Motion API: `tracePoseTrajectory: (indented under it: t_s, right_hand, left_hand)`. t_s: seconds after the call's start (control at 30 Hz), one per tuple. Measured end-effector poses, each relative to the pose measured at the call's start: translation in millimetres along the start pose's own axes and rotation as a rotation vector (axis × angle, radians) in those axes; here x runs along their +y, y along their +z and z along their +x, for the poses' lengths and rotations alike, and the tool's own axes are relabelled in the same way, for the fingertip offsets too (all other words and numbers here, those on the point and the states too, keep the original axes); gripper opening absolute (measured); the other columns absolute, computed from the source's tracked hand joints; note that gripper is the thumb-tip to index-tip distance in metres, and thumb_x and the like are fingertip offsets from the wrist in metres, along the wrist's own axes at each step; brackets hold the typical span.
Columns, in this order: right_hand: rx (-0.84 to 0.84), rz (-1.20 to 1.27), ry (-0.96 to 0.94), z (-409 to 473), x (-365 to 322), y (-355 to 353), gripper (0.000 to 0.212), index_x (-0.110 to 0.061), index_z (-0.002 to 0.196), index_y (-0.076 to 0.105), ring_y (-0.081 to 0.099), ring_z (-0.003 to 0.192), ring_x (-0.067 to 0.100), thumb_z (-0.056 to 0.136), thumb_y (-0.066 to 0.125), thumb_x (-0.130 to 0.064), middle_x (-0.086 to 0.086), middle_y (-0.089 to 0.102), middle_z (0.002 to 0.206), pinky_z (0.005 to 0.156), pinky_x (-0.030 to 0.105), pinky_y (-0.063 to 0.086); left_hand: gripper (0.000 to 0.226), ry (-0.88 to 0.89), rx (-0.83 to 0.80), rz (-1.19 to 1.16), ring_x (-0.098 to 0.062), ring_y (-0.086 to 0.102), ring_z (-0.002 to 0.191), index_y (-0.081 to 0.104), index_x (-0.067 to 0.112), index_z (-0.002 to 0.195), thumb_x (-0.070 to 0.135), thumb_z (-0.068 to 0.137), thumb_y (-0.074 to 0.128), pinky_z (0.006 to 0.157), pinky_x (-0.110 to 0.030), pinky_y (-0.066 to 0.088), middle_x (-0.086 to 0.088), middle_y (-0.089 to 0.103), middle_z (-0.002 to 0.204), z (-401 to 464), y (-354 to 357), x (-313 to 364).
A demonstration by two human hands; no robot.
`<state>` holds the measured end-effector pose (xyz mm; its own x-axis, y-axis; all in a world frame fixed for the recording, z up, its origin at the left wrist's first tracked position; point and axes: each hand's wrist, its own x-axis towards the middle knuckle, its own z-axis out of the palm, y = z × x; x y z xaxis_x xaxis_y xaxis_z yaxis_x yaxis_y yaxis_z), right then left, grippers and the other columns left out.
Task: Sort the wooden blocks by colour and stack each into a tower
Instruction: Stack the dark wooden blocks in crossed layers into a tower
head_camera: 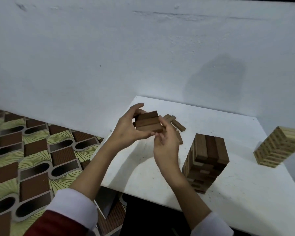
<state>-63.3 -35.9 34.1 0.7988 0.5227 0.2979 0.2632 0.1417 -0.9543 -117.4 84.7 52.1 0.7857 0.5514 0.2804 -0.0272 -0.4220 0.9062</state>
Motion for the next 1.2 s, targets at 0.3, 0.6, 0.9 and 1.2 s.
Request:
tracePoseTrajectory:
  t_s: [0.3, 0.6, 0.9, 1.2]
  right_hand:
    - [-0.027, -0.073, -0.115, 11, -88, -72, 0.053, -0.019, 0.127, 0.046, 0.065, 0.078, -0.003, 0.086, 0.045, 0.013, -0.008, 0.06, 0.099, 0.066, 0.014, 0.05]
    - [-0.309, -0.493, -0.073, 19, -88, -178, 0.068, -0.029, 0.131, 0.044, 0.051, 0.111, 0.004, 0.075, 0.073, -0.005, -0.015, 0.049, 0.129, 0.095, 0.028, 0.046]
    - [-0.378, -0.62, 0.004, 8, -55, -199, 0.079, -0.032, 0.138, 0.034, 0.037, 0.12, 0.0, 0.074, 0.076, -0.012, -0.012, 0.043, 0.13, 0.085, -0.006, 0.026]
    - [-0.449, -0.6, 0.007, 7, -46, -203, 0.074, -0.036, 0.136, 0.028, 0.031, 0.122, -0.007, 0.08, 0.071, -0.014, -0.016, 0.04, 0.129, 0.089, -0.005, 0.024]
  left_hand:
    - [0.087, 0.147, -0.046, -0.078, -0.007, 0.057, 0.106, 0.043, 0.027, 0.131, 0.021, 0.054, 0.084, 0.085, -0.029, 0.052, 0.007, 0.06, 0.112, 9, 28, 84]
    - [0.091, 0.16, -0.264, 0.009, -0.001, 0.058, 0.099, 0.038, 0.032, 0.135, 0.019, 0.059, 0.087, 0.075, -0.041, 0.057, 0.014, 0.057, 0.11, 2, 88, 99]
    - [0.098, 0.096, -0.428, 0.127, -0.003, 0.054, 0.108, 0.03, 0.027, 0.141, 0.018, 0.061, 0.087, 0.095, -0.016, 0.043, 0.009, 0.054, 0.115, -8, 110, 83]
    - [0.1, 0.084, -0.496, 0.166, 0.014, 0.044, 0.106, 0.023, 0.025, 0.145, 0.018, 0.065, 0.085, 0.08, 0.008, 0.029, 0.015, 0.046, 0.115, -9, 111, 75]
